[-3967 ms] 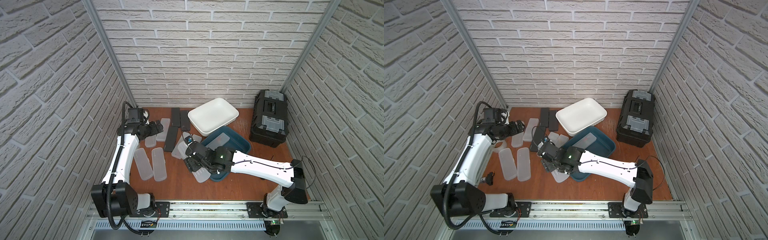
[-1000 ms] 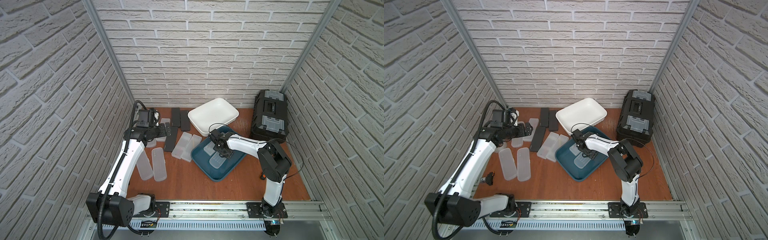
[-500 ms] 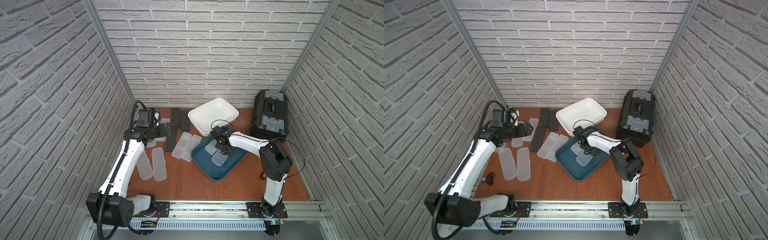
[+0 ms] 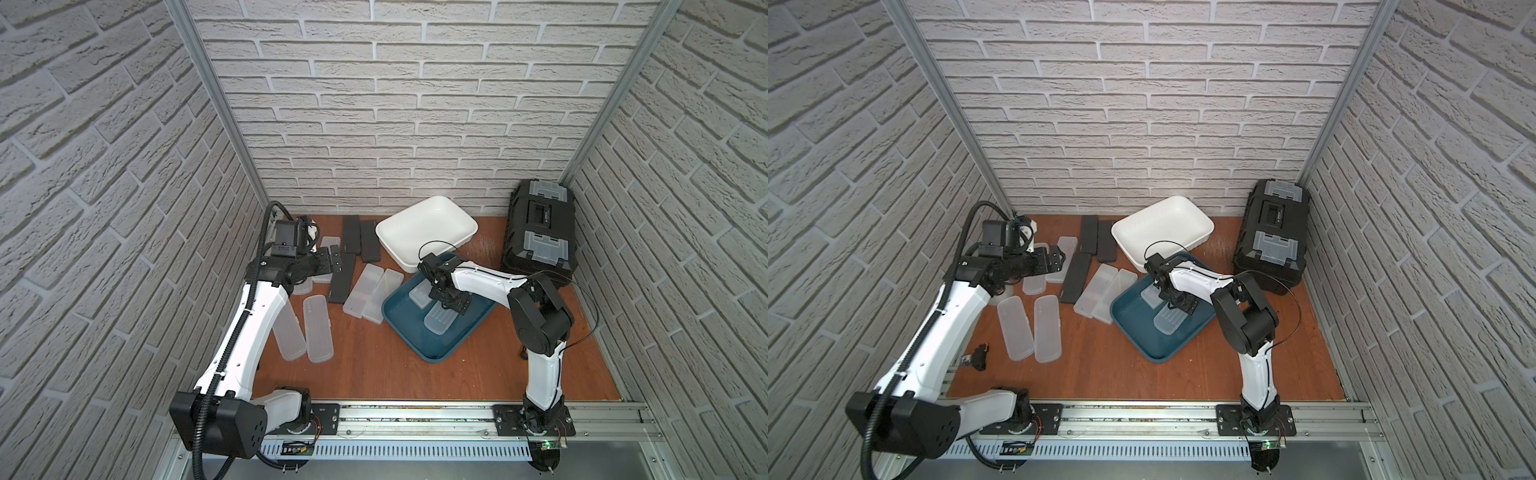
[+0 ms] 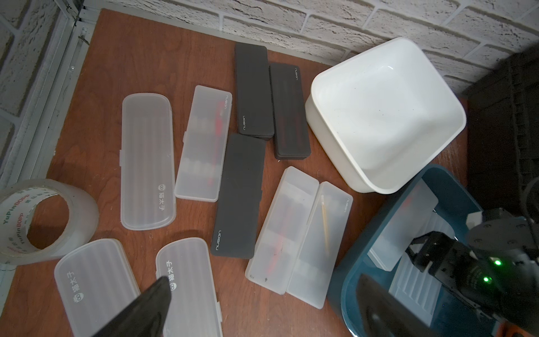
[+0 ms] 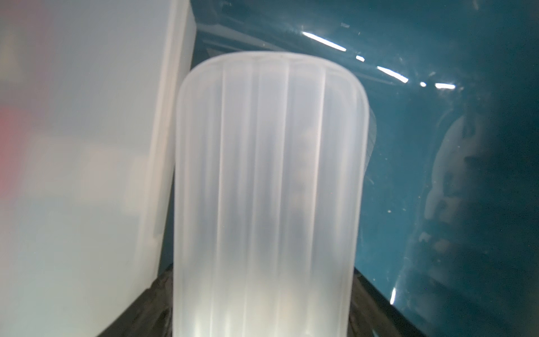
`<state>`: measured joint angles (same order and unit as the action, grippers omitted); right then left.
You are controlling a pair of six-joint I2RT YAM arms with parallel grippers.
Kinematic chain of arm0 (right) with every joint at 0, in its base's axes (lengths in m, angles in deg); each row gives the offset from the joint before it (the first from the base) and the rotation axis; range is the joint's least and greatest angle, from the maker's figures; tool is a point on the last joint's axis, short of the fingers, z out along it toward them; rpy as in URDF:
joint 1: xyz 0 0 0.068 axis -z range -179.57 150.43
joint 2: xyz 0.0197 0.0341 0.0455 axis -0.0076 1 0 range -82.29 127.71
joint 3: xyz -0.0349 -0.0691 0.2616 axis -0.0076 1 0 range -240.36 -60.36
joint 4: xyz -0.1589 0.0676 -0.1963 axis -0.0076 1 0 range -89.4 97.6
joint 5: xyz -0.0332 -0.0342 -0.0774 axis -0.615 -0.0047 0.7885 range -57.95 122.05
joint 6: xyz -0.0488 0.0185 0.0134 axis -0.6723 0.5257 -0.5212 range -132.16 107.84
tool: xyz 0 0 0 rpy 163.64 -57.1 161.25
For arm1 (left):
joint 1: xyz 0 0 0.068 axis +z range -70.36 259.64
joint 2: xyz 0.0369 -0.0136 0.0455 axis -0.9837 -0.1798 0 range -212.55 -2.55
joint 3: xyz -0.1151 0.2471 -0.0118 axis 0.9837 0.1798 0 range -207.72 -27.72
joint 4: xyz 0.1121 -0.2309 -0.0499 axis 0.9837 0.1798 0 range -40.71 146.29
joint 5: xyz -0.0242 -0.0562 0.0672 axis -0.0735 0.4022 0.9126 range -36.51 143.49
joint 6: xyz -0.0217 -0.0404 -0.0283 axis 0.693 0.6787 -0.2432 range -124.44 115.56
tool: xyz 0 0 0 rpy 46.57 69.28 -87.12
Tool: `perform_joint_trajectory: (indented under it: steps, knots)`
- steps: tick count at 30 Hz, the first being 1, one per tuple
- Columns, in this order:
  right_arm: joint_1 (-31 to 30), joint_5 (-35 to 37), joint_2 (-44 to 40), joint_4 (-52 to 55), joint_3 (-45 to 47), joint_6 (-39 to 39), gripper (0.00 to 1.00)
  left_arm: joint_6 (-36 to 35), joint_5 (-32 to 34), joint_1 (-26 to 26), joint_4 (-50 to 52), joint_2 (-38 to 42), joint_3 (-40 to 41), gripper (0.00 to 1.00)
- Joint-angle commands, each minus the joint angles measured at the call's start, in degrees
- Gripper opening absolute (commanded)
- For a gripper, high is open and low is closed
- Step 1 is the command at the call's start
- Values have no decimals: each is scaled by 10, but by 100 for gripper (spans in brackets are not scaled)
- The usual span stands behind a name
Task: Place the pencil cases by color into the storage box
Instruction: Place the pencil case at the storage box.
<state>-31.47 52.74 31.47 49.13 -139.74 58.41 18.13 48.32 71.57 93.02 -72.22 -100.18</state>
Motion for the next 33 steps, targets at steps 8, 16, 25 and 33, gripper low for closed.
perform_joint_trajectory:
  steps: [8, 16, 25, 33]
  knots:
    - [4, 7, -141, -37, 31, -126, 91, -16, 24, -8, 22, 1, -6, 98]
    - [-16, -34, -253, -95, 66, -282, 91, -34, 72, -23, 56, -41, -21, 98]
    - [-34, -135, -369, -145, 109, -501, 89, -80, 96, -76, 73, -176, -56, 98]
    - [-40, -221, -487, -241, 192, -581, 89, -67, 139, -108, 114, -279, -93, 98]
